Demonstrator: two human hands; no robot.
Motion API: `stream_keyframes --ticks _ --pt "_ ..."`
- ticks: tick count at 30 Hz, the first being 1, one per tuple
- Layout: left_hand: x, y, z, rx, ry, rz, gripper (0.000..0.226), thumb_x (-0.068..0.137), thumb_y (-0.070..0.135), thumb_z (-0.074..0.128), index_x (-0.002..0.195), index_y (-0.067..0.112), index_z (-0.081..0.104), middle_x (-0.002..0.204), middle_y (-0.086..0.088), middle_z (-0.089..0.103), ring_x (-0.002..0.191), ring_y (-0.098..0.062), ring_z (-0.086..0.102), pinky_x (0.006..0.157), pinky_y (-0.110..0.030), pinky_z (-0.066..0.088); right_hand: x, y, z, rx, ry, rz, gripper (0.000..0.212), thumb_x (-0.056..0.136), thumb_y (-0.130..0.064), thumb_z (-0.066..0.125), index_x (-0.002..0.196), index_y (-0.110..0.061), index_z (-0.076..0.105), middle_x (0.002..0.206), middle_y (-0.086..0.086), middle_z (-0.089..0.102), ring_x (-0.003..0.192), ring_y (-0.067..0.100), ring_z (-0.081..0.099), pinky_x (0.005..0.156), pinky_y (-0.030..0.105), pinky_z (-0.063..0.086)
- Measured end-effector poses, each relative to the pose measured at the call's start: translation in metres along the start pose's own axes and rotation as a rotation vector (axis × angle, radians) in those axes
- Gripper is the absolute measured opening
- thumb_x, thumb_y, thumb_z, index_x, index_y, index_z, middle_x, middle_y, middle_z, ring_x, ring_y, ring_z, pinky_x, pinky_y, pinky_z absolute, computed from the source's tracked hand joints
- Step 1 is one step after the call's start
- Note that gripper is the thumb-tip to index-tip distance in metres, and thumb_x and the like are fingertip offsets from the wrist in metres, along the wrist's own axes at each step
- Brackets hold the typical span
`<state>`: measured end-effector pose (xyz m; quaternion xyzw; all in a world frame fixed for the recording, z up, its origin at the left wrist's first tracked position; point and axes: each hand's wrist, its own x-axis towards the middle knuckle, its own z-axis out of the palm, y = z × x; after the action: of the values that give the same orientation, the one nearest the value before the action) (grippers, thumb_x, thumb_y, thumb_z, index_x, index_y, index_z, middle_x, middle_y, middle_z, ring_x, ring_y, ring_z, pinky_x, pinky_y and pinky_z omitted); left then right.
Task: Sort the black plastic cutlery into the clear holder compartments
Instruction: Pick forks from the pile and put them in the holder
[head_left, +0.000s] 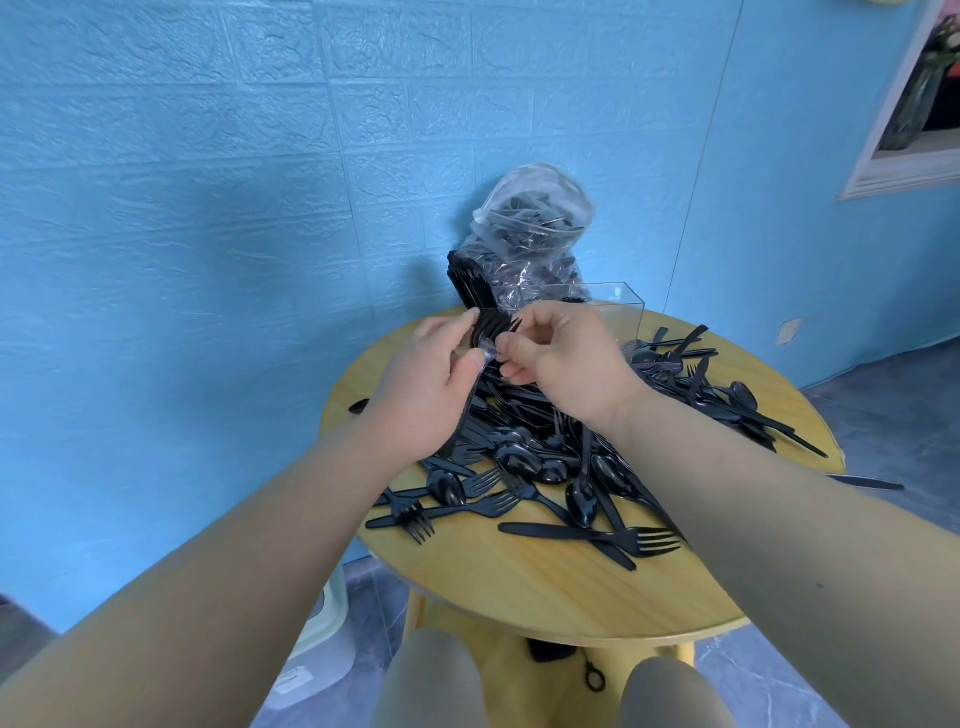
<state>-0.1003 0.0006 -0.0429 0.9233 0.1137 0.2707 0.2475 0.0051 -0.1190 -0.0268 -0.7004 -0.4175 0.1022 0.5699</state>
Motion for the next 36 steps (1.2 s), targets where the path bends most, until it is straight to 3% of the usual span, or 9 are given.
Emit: stream_keyframes --ticks 4,7,11,15,19,21,24,29,36 --pt "-0.005 0.000 0.003 -0.027 -0.165 -0.071 0.022 0.102 0.024 0.034 0.096 0.014 0.053 0.084 0.008 0.066 0.073 0.010 0.058 0.073 -0.022 0.046 -0.001 0.005 -0.003 -0.059 0.071 -0.018 0.016 0.088 -0.010 0.066 0.073 -0.014 0.062 0.068 0.005 0.064 0.064 0.018 0.063 0.068 0.030 0.056" --pt "-0.006 -0.001 0.007 -0.056 -0.193 -0.085 0.027 0.102 0.027 0.029 0.089 0.019 0.051 0.070 0.004 0.064 0.072 -0.021 0.065 0.069 -0.044 0.052 -0.002 0.008 -0.006 -0.228 0.132 -0.062 0.010 0.086 -0.016 0.068 0.095 -0.020 0.066 0.078 -0.010 0.060 0.068 0.007 0.055 0.071 0.019 0.048" --pt "-0.001 0.003 0.008 0.066 -0.191 -0.045 0.030 0.103 0.026 0.029 0.075 0.029 0.040 0.066 0.004 0.053 0.062 -0.015 0.051 0.062 -0.034 0.041 -0.005 0.010 -0.004 -0.369 0.101 -0.113 0.028 0.094 -0.014 0.055 0.120 -0.015 0.064 0.100 -0.002 0.070 0.084 0.008 0.062 0.087 0.022 0.050" --pt "0.012 0.007 0.012 0.142 -0.170 0.003 0.029 0.103 0.029 0.028 0.090 0.014 0.049 0.063 0.002 0.047 0.059 -0.018 0.045 0.060 -0.038 0.039 -0.005 0.010 -0.012 -0.266 0.080 -0.057 0.031 0.098 -0.010 0.046 0.126 -0.016 0.058 0.100 -0.004 0.069 0.092 0.015 0.067 0.091 0.030 0.052" --pt "0.037 0.022 0.022 0.134 -0.104 0.096 0.028 0.103 0.028 0.030 0.092 0.013 0.052 0.072 -0.002 0.054 0.068 -0.021 0.051 0.069 -0.043 0.046 -0.001 0.011 -0.033 0.056 0.212 0.017 0.021 0.092 -0.006 0.057 0.090 -0.023 0.067 0.083 -0.002 0.070 0.082 0.019 0.067 0.088 0.037 0.055" --pt "0.055 0.026 0.029 0.124 -0.082 0.124 0.027 0.101 0.030 0.036 0.111 0.020 0.059 0.097 -0.002 0.061 0.091 -0.020 0.056 0.083 -0.042 0.047 0.006 0.014 -0.050 0.089 0.318 0.019 0.024 0.090 -0.004 0.059 0.082 -0.025 0.070 0.081 0.000 0.072 0.081 0.020 0.067 0.086 0.037 0.056" --pt "0.086 0.025 0.036 0.179 -0.017 0.115 0.044 0.098 0.032 0.048 0.140 0.021 0.045 0.129 0.001 0.053 0.121 -0.017 0.044 0.102 -0.033 0.037 0.024 0.016 -0.086 -0.038 0.485 -0.043 0.026 0.088 -0.005 0.059 0.081 -0.027 0.071 0.073 -0.013 0.068 0.074 0.009 0.064 0.076 0.025 0.052" --pt "0.119 0.014 0.047 0.264 -0.010 0.112 0.051 0.094 0.026 0.055 0.143 0.019 0.041 0.137 -0.001 0.049 0.126 -0.018 0.042 0.107 -0.032 0.033 0.067 0.023 -0.114 -0.428 0.521 -0.234 0.021 0.090 -0.008 0.056 0.098 -0.016 0.075 0.075 -0.009 0.065 0.059 0.008 0.050 0.058 0.011 0.036" --pt "0.116 -0.017 0.068 0.379 -0.091 0.103 0.057 0.097 0.026 0.051 0.148 0.018 0.029 0.146 -0.001 0.040 0.134 -0.019 0.032 0.107 -0.029 0.029 0.109 0.074 -0.069 -0.838 0.238 -0.461 0.017 0.083 -0.008 0.058 0.085 -0.013 0.074 0.074 0.005 0.069 0.077 0.032 0.059 0.061 0.036 0.051"
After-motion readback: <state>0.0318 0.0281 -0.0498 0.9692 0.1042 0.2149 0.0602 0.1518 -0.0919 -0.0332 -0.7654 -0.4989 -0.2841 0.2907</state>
